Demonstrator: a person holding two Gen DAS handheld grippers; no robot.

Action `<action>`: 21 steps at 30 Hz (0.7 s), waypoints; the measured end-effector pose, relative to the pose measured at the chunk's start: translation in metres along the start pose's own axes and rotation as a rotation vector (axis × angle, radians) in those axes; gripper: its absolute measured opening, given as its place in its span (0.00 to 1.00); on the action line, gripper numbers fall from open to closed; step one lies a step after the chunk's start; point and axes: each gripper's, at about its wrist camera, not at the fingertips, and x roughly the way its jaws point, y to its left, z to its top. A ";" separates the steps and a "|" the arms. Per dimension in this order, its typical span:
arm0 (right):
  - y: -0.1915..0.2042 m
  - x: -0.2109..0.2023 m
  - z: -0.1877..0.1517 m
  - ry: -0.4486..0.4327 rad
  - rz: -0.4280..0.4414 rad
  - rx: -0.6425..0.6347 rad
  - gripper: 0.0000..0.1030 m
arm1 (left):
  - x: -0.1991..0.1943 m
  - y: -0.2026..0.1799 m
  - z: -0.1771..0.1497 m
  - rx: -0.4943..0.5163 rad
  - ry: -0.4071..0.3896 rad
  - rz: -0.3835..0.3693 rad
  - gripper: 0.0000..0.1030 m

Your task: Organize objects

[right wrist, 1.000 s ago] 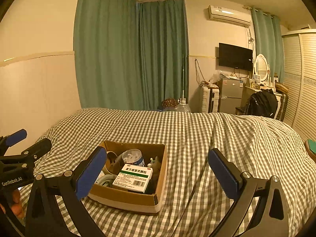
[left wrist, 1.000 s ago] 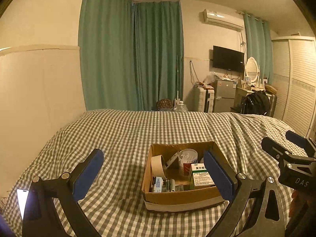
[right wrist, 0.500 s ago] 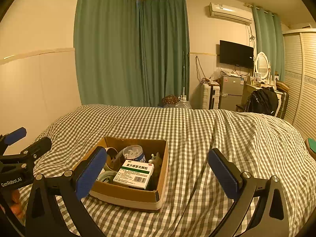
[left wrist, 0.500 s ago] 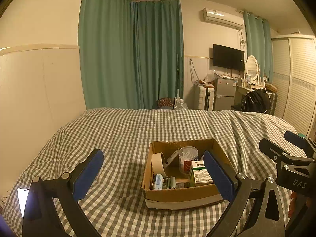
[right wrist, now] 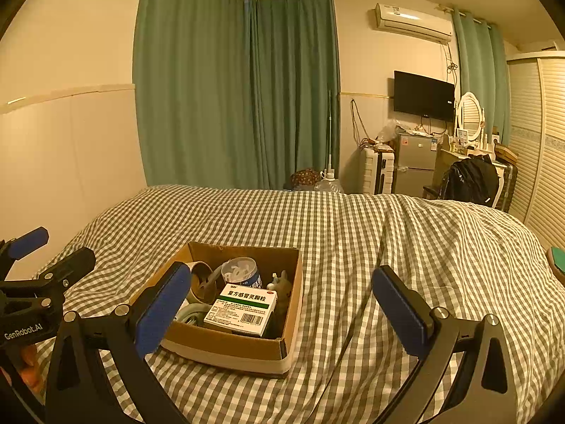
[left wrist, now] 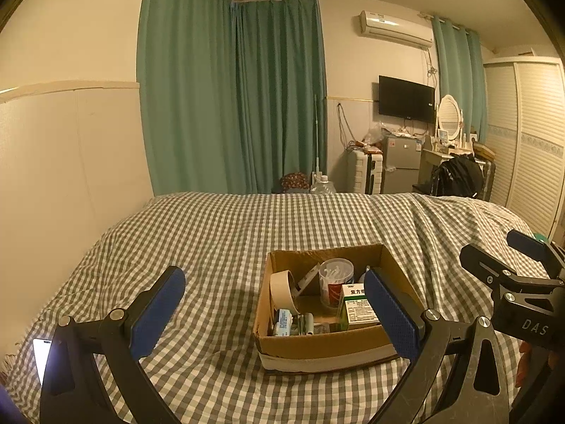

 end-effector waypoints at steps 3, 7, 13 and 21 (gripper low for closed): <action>0.001 0.001 -0.001 0.001 0.000 0.002 1.00 | 0.000 -0.001 -0.001 0.009 -0.003 0.003 1.00; 0.000 0.002 -0.002 0.004 0.000 0.004 1.00 | 0.001 -0.001 -0.002 0.007 -0.004 0.005 1.00; 0.000 0.003 -0.003 0.006 -0.002 0.004 1.00 | 0.002 0.002 -0.004 -0.002 0.000 0.008 1.00; 0.001 0.003 -0.006 0.010 -0.003 0.001 1.00 | 0.002 0.001 -0.006 0.012 -0.006 0.022 1.00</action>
